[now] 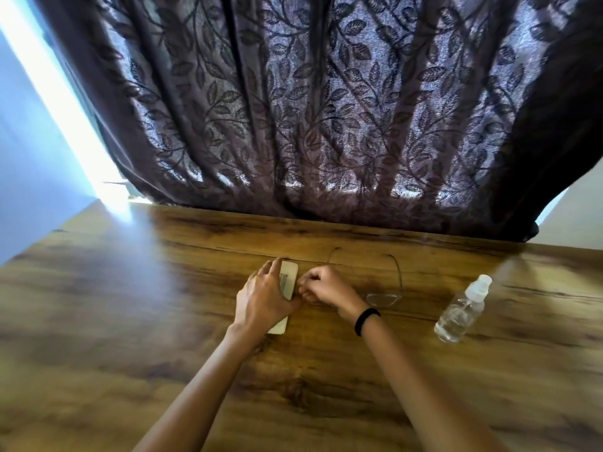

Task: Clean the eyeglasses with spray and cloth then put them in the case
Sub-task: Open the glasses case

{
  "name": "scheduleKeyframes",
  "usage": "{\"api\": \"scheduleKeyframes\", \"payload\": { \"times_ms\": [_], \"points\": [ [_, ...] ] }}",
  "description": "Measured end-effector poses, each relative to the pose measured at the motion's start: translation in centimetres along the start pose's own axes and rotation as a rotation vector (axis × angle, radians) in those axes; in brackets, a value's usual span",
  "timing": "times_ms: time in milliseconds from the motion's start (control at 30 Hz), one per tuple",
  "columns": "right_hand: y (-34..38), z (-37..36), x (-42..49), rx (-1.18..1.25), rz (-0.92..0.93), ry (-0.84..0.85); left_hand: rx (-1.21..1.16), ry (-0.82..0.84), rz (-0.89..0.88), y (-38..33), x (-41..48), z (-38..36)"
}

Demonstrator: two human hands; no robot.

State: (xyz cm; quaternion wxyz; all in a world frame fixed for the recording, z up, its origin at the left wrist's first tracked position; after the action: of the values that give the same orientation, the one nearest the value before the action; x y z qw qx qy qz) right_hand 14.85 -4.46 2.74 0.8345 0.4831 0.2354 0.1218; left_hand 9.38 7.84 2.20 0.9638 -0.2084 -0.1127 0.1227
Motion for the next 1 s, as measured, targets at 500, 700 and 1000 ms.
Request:
{"api": "scheduleKeyframes", "payload": {
  "times_ms": [500, 700, 1000],
  "points": [
    [-1.1, -2.2, -0.9, 0.346, -0.111, -0.033, 0.004, 0.058, 0.104, -0.3, -1.4, -0.9],
    [-1.2, -2.8, -0.6, 0.354, -0.092, -0.098, 0.053, 0.069, 0.113, -0.7, -1.4, -1.0],
    [-1.0, -3.2, -0.2, 0.311, -0.084, -0.120, 0.108, 0.073, 0.128, -1.2, -1.1, -0.8]
  ]
}}
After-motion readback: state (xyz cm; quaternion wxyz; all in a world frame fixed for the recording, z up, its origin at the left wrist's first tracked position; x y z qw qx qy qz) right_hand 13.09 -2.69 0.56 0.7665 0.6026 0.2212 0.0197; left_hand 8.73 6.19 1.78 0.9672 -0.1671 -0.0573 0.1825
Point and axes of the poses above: each hand's wrist, its own x-axis towards the middle knuckle, its own z-axis out of the back of the hand, y = z × x, the point moved 4 cm from there along x, towards the middle knuckle, and after that the axes turned 1 degree about z, right-handed, at the moved point
